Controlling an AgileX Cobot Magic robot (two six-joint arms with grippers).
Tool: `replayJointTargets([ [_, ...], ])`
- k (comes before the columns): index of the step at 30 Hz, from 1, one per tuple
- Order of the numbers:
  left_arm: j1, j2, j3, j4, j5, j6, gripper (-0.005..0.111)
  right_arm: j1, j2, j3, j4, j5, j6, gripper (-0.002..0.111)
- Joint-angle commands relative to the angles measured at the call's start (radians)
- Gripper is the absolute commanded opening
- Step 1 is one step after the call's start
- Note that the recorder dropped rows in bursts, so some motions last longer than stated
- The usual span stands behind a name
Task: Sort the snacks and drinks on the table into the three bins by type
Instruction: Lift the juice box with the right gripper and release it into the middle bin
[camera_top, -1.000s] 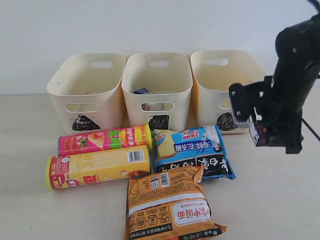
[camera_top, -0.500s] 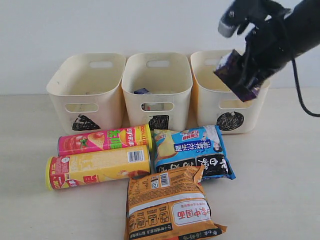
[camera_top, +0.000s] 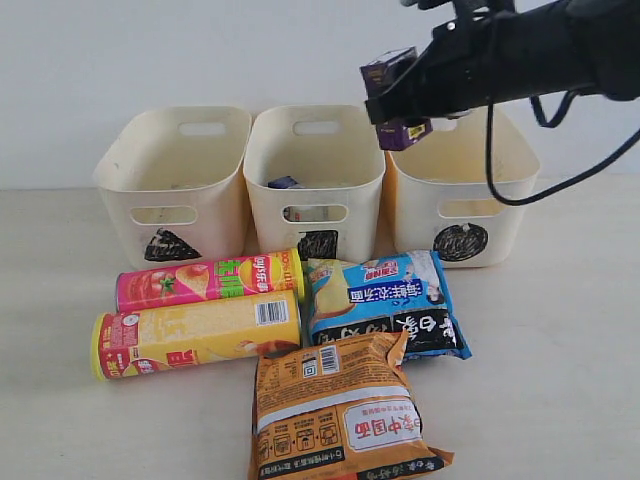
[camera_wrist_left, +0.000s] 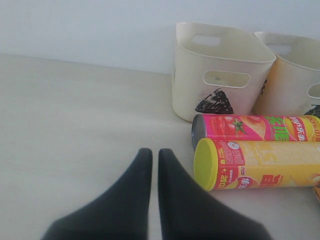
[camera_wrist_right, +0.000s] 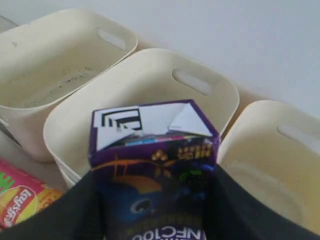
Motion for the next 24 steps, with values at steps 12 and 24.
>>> replayJointTargets([
  [12, 0.004, -0.002, 0.004, 0.001, 0.003, 0.006, 0.004, 0.125, 0.304, -0.264, 0.03, -0.276, -0.076, 0.0],
  [24, 0.004, -0.002, 0.004, 0.001, 0.003, 0.006, 0.004, 0.125, 0.419, -0.315, 0.028, -0.312, -0.062, 0.032],
])
